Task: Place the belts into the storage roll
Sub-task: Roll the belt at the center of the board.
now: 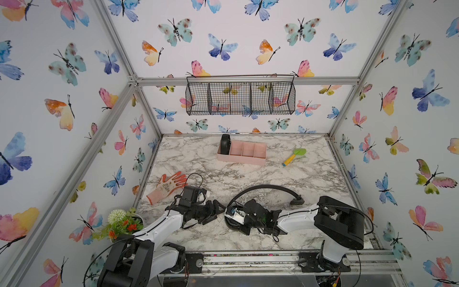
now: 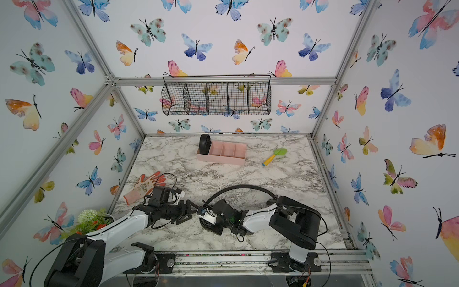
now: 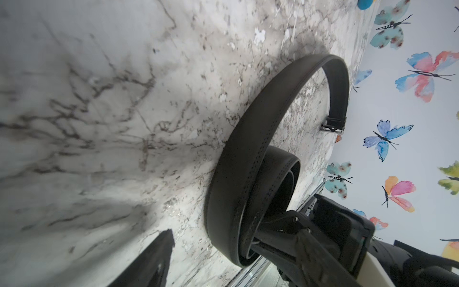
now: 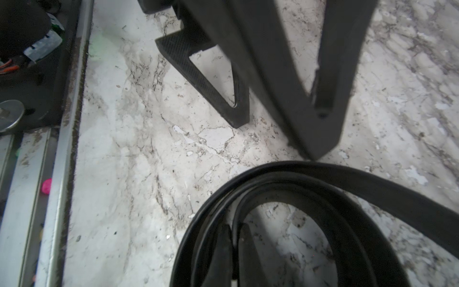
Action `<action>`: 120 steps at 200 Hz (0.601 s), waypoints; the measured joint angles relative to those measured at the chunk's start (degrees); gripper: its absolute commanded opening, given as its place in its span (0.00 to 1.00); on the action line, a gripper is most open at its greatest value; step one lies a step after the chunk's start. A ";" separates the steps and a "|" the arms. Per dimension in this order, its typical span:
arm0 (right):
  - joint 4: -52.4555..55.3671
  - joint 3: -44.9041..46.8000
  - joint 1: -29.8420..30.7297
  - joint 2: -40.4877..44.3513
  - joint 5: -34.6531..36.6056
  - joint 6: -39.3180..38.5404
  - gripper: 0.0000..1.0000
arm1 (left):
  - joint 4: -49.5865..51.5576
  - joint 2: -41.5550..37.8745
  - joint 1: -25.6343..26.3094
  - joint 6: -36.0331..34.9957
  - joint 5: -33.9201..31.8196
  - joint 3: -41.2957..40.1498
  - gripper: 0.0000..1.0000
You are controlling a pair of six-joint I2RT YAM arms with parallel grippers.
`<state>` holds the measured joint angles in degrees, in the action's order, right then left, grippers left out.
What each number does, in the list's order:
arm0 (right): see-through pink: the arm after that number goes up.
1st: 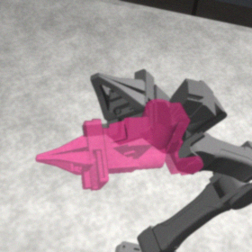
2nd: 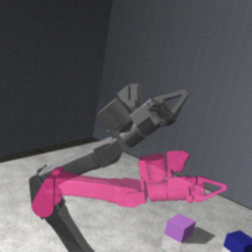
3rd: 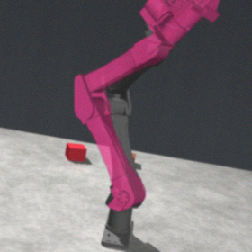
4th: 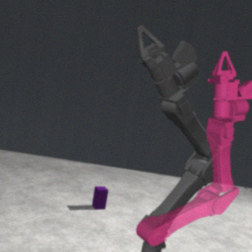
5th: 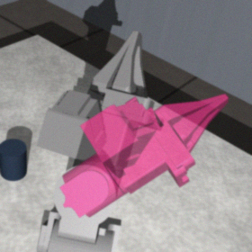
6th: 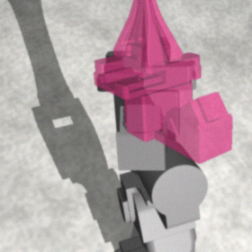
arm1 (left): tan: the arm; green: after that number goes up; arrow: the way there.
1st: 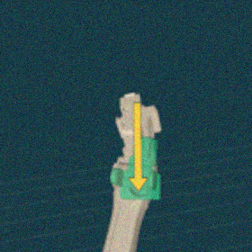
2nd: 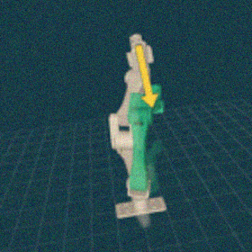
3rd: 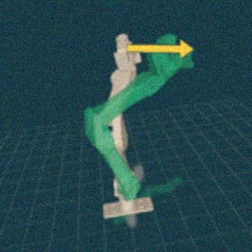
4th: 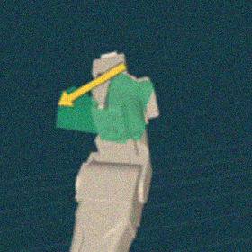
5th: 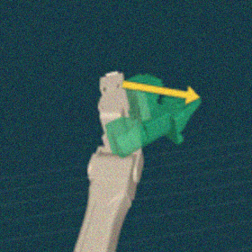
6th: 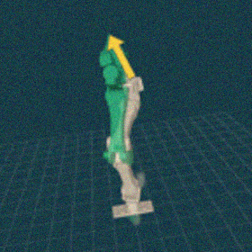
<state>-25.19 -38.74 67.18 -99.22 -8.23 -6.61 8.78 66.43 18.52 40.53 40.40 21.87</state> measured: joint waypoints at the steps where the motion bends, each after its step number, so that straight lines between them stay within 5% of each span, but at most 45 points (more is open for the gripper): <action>1: -0.02 0.00 0.00 0.00 0.00 0.00 0.03 | 0.00 0.00 0.00 0.00 0.00 0.00 0.74; 80: -0.02 0.02 0.00 0.00 -0.20 0.11 0.03 | -2.49 6.14 4.46 -0.74 -0.57 1.20 0.73; 120: -0.46 0.31 0.00 0.00 -0.37 0.13 0.03 | -1.62 11.69 6.03 -3.23 -2.16 5.57 0.55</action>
<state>-25.65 -38.44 67.18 -99.22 -8.60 -6.48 7.16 78.13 24.56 37.30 38.24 27.44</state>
